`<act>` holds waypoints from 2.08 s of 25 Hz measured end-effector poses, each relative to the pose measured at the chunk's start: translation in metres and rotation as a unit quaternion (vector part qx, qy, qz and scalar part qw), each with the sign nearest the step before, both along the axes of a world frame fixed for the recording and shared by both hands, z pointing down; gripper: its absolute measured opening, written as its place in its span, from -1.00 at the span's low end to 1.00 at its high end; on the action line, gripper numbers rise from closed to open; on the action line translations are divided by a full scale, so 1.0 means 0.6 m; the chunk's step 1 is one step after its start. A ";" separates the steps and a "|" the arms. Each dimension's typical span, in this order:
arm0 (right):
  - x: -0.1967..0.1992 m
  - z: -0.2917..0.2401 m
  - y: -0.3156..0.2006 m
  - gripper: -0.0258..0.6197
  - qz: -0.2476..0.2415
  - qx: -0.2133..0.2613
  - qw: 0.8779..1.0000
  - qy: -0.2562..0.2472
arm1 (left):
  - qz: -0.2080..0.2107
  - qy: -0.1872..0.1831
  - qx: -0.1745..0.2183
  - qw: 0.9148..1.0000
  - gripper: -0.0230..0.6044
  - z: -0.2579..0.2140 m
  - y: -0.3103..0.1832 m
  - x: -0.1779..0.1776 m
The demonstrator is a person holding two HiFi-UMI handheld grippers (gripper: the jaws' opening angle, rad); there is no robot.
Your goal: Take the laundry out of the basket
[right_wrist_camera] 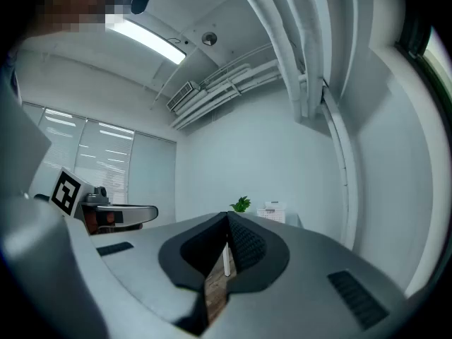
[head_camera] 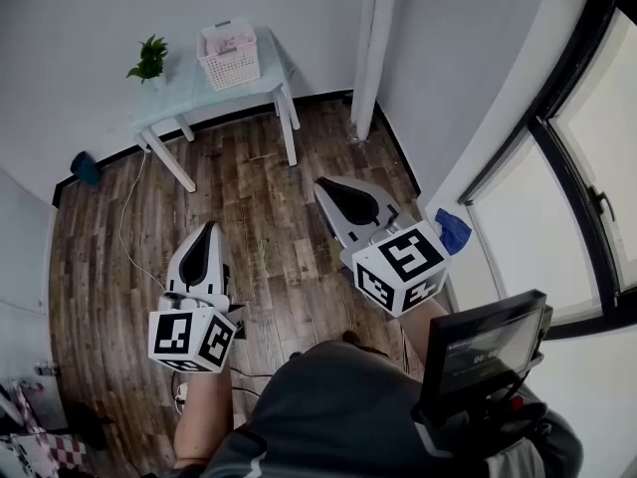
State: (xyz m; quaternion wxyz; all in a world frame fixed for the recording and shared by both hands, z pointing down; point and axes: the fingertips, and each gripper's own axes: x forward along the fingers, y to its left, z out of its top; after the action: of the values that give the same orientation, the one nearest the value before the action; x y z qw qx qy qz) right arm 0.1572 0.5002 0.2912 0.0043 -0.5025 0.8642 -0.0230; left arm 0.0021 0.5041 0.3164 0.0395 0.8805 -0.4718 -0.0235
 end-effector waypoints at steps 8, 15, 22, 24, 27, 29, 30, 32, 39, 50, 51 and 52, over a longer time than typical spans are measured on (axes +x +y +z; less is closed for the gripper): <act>-0.018 0.003 -0.002 -0.86 0.007 -0.010 1.000 -0.001 | 0.007 0.000 -0.004 1.000 -0.90 -0.008 0.002 -0.019; -0.057 0.010 -0.013 -0.86 0.007 -0.021 1.000 -0.008 | 0.015 0.009 -0.009 1.000 -0.90 0.011 0.002 -0.054; -0.120 0.010 -0.004 -0.86 0.015 -0.008 1.000 0.001 | 0.030 0.010 0.006 0.999 -0.90 0.016 0.003 -0.111; -0.133 0.009 -0.006 -0.86 0.019 -0.006 1.000 0.002 | 0.031 0.014 0.006 0.999 -0.90 0.017 -0.001 -0.126; -0.147 0.010 -0.005 -0.86 0.023 -0.008 1.000 0.005 | 0.037 0.021 0.007 0.999 -0.90 0.019 0.002 -0.139; -0.156 0.008 -0.003 -0.86 0.023 -0.008 1.000 0.007 | 0.039 0.023 0.009 0.999 -0.90 0.018 0.003 -0.146; -0.162 0.007 -0.003 -0.86 0.023 -0.007 1.000 0.008 | 0.039 0.024 0.010 0.999 -0.90 0.017 0.002 -0.151; -0.174 0.003 -0.005 -0.86 0.021 -0.005 1.000 0.013 | 0.040 0.027 0.006 0.999 -0.90 0.018 -0.004 -0.158; -0.181 0.004 -0.051 -0.86 0.006 -0.004 1.000 0.012 | 0.043 0.034 0.006 0.998 -0.90 0.021 -0.048 -0.158; -0.153 -0.007 -0.230 -0.86 -0.038 0.008 0.999 -0.011 | -0.022 0.018 -0.007 1.000 -0.90 0.008 -0.203 -0.151; -0.148 -0.010 -0.247 -0.86 -0.042 0.009 0.999 -0.012 | -0.028 0.012 -0.007 1.000 -0.90 0.005 -0.220 -0.146; -0.143 -0.014 -0.264 -0.86 -0.047 0.010 0.999 -0.013 | -0.033 0.007 -0.005 0.999 -0.90 0.002 -0.236 -0.140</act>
State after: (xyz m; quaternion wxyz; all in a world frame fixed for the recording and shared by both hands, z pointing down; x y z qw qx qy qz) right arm 0.0715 0.3420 0.2831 0.0193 -0.4612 0.8868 -0.0208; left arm -0.0818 0.3626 0.3176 0.0468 0.8641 -0.5003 -0.0284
